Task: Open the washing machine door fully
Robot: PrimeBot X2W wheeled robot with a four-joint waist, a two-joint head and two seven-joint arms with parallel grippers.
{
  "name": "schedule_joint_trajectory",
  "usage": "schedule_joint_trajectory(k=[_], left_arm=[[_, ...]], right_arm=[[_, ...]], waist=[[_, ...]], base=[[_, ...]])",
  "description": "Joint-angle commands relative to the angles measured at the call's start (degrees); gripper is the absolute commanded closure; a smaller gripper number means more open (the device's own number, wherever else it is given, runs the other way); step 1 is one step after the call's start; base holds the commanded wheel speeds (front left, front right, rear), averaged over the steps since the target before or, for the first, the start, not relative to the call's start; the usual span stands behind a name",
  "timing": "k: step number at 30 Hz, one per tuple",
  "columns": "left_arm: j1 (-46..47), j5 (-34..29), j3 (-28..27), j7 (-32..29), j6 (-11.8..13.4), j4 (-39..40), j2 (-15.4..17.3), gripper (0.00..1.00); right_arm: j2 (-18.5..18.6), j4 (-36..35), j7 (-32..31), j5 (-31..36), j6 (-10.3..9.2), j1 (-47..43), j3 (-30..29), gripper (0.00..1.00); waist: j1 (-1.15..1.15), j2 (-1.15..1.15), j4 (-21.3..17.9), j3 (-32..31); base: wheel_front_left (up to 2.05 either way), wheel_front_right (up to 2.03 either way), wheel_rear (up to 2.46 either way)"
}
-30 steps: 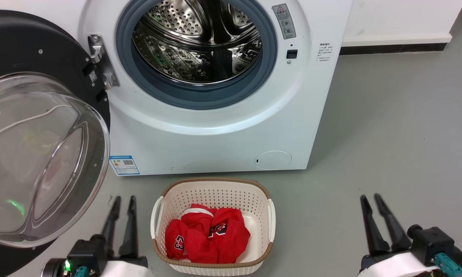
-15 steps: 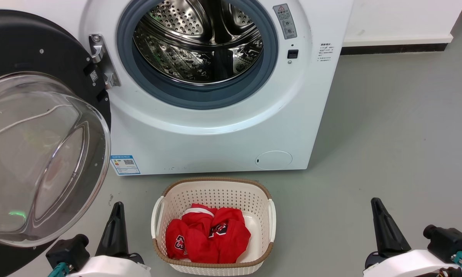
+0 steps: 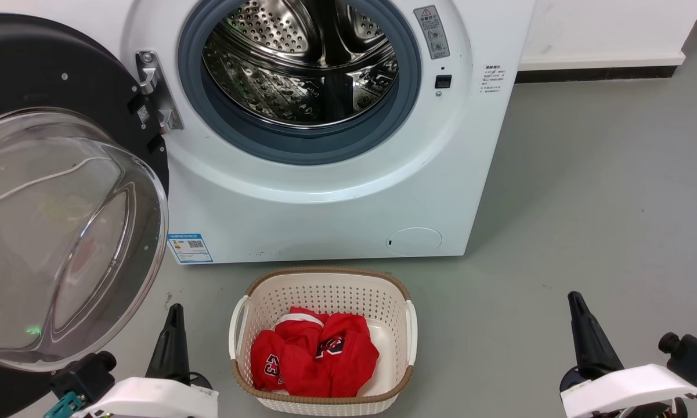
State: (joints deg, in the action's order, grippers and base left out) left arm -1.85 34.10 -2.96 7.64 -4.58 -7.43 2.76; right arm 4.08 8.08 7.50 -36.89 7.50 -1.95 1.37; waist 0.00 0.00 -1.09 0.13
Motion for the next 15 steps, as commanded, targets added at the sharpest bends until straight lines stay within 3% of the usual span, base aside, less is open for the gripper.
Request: schedule_joint_trajectory(k=[1, 15], left_arm=[[1.8, 2.4, -0.4, -0.5, -0.5, 0.4, 0.1, 1.00], [3.2, 14.0, -1.0, -3.3, -1.0, -1.0, 0.1, 1.00]], right_arm=[[0.5, -0.4, -0.4, -2.5, 0.00, 1.7, -0.3, 1.00], [0.8, 0.8, -2.5, -14.2, 0.00, 3.1, -1.0, 1.00]], waist=[[0.00, 0.00, 0.0, 0.0], [0.00, 0.00, 0.2, 0.0]], base=[[0.00, 0.00, 0.00], [0.00, 0.00, 0.00]])
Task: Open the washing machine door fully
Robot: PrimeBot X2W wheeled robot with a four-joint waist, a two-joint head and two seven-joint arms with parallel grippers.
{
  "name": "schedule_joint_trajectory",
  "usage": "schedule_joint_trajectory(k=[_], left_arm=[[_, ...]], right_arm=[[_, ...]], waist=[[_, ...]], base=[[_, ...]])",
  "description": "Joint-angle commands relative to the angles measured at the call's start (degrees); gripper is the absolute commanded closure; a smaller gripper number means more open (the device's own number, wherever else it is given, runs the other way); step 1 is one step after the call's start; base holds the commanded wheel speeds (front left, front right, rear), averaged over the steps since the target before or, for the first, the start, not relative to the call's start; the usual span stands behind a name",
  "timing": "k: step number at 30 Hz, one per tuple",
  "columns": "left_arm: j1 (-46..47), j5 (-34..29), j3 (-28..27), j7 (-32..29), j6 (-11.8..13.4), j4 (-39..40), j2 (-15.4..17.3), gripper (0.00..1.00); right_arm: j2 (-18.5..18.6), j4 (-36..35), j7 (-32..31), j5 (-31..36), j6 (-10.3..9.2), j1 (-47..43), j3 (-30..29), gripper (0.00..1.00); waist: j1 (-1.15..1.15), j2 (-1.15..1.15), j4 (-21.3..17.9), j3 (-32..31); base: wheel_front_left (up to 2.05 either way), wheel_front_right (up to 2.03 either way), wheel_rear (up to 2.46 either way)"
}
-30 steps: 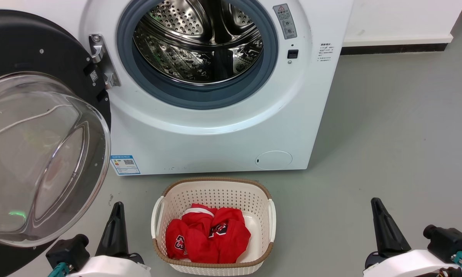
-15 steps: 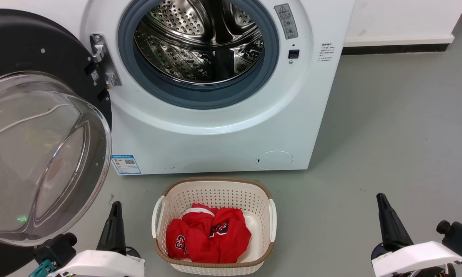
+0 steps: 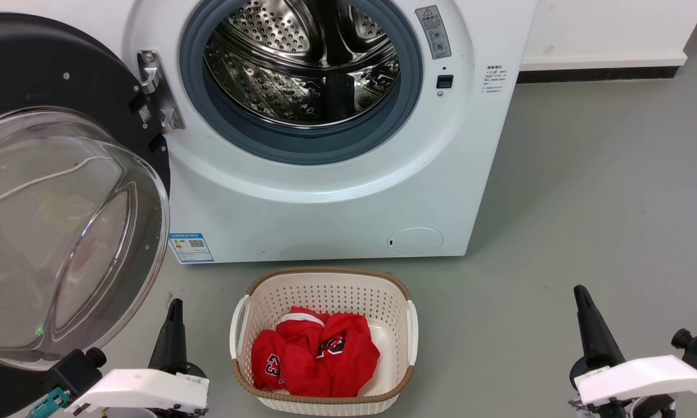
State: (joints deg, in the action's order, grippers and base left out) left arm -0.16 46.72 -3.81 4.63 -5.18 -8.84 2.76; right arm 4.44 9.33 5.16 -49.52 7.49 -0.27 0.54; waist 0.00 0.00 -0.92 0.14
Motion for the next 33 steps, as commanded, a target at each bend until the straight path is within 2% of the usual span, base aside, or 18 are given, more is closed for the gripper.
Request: schedule_joint_trajectory(k=[1, 33], left_arm=[[1.6, 2.2, -0.2, -0.5, -0.4, 0.3, 0.1, 1.00], [4.1, 22.7, -1.5, -5.6, -1.4, -2.3, 0.1, 1.00]], right_arm=[[0.4, -0.3, -0.3, -2.3, 0.01, 1.5, -0.2, 1.00], [0.5, 2.0, -4.6, -22.6, 0.01, 4.0, -2.1, 1.00]], waist=[[0.00, 0.00, 0.0, 0.0], [0.00, 0.00, 0.4, 0.0]], base=[[0.00, 0.00, 0.00], [0.00, 0.00, 0.00]])
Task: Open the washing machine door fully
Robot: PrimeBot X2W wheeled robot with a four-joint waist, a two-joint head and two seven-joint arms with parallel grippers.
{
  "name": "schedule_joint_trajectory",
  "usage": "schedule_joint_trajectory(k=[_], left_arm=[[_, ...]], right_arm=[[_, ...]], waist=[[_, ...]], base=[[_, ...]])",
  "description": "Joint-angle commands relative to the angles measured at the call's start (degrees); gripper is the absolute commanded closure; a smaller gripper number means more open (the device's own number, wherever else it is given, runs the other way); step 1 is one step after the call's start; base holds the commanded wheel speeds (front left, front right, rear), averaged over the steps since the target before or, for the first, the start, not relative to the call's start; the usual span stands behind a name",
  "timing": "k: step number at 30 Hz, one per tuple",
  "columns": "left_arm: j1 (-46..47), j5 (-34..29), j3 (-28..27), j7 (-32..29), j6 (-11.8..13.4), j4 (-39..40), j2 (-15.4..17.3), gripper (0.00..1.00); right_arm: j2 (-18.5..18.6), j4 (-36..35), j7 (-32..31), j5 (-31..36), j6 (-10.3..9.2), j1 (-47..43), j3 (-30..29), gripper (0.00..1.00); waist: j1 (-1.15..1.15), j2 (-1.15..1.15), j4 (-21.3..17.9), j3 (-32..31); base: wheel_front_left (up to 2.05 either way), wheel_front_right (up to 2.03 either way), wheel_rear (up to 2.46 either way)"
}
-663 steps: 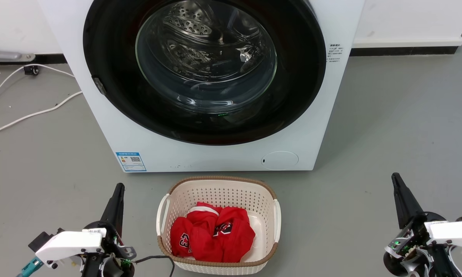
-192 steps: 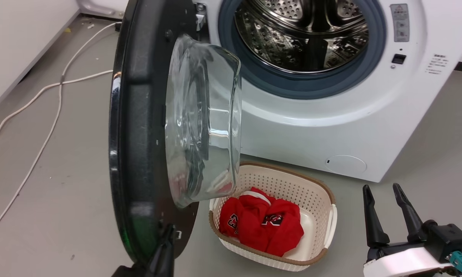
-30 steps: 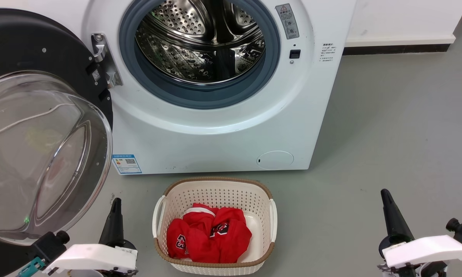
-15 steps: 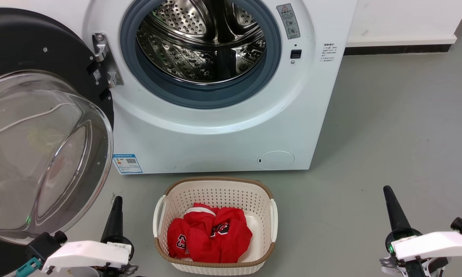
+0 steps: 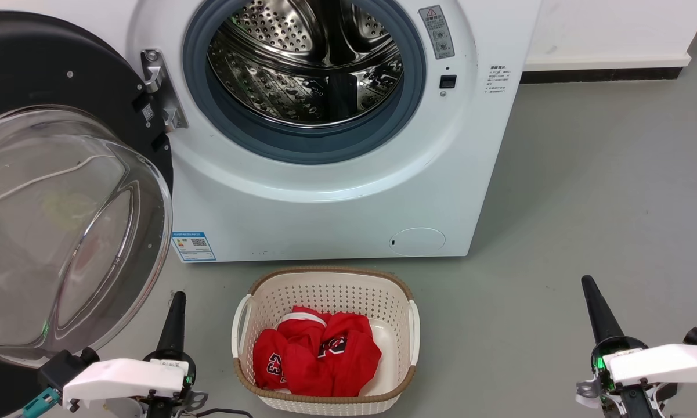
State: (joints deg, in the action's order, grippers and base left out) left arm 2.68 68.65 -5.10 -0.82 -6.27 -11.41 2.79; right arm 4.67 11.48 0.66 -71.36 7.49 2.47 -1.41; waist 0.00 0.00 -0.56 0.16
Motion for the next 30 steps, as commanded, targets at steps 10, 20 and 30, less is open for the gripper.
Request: schedule_joint_trajectory(k=[10, 20, 30], left_arm=[[1.9, 6.2, -0.5, -1.5, -0.5, -0.4, 0.1, 1.00], [2.6, 11.3, -0.8, -2.8, -0.9, -1.1, 0.1, 1.00], [3.0, 15.9, -1.1, -4.0, -1.0, -1.7, 0.1, 1.00]], right_arm=[[0.2, 0.4, -1.3, -6.1, 0.00, 2.0, -0.8, 1.00], [0.1, 1.0, -2.6, -11.0, 0.00, 2.6, -1.4, 1.00], [0.0, 1.6, -3.7, -15.4, 0.00, 3.0, -2.0, 1.00]], waist=[[0.00, 0.00, 0.1, 0.0], [0.00, 0.00, 0.2, 0.0], [0.00, 0.00, 0.3, 0.0]], base=[[0.00, 0.00, 0.00], [0.00, 0.00, 0.00], [0.00, 0.00, 0.00]])
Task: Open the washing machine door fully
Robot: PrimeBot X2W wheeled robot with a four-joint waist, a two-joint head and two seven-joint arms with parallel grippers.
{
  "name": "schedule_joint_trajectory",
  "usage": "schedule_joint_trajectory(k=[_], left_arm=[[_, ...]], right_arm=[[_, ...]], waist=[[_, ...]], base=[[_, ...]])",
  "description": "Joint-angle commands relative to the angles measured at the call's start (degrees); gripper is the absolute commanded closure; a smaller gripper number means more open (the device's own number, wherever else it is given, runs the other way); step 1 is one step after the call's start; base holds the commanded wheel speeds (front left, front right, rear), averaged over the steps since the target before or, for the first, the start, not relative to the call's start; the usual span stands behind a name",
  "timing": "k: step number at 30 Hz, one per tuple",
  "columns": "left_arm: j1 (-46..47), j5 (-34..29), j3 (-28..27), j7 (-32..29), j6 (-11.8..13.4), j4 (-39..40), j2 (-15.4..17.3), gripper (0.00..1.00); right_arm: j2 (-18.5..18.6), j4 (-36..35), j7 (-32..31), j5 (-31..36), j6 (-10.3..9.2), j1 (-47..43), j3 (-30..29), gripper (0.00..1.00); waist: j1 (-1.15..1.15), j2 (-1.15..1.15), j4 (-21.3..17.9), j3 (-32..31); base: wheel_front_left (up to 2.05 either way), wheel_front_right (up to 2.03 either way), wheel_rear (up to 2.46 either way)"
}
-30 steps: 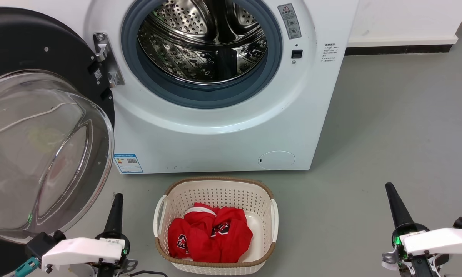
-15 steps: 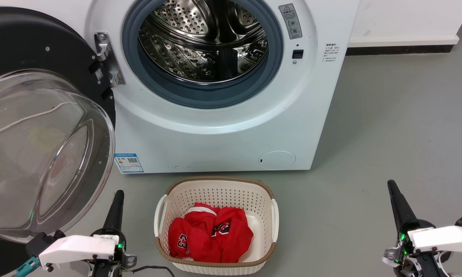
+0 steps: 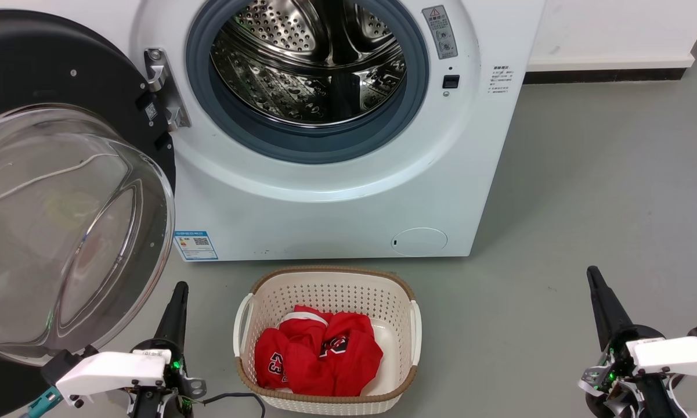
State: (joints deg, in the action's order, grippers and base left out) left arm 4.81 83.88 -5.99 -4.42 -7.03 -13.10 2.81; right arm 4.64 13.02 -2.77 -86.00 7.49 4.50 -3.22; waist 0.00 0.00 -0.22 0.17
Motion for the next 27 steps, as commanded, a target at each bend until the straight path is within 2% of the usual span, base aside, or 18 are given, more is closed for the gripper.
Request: schedule_joint_trajectory(k=[1, 19, 27], left_arm=[[1.0, 1.2, -0.2, -0.5, -0.2, -0.1, 0.1, 1.00], [1.7, 8.7, -0.7, -2.3, -0.6, -1.1, 0.1, 1.00], [1.7, 8.6, -0.7, -2.3, -0.6, -1.1, 0.1, 1.00]], right_arm=[[0.0, 0.1, -0.3, -1.2, 0.00, 1.0, -0.2, 1.00], [-0.3, 1.0, -2.2, -8.3, 0.00, 1.9, -1.2, 1.00], [-0.4, 1.0, -2.3, -8.0, 0.00, 1.9, -1.4, 1.00]], waist=[[0.00, 0.00, 0.0, 0.0], [0.00, 0.00, 0.2, 0.0], [0.00, 0.00, 0.2, 0.0]], base=[[0.00, 0.00, 0.00], [0.00, 0.00, 0.00], [0.00, 0.00, 0.00]])
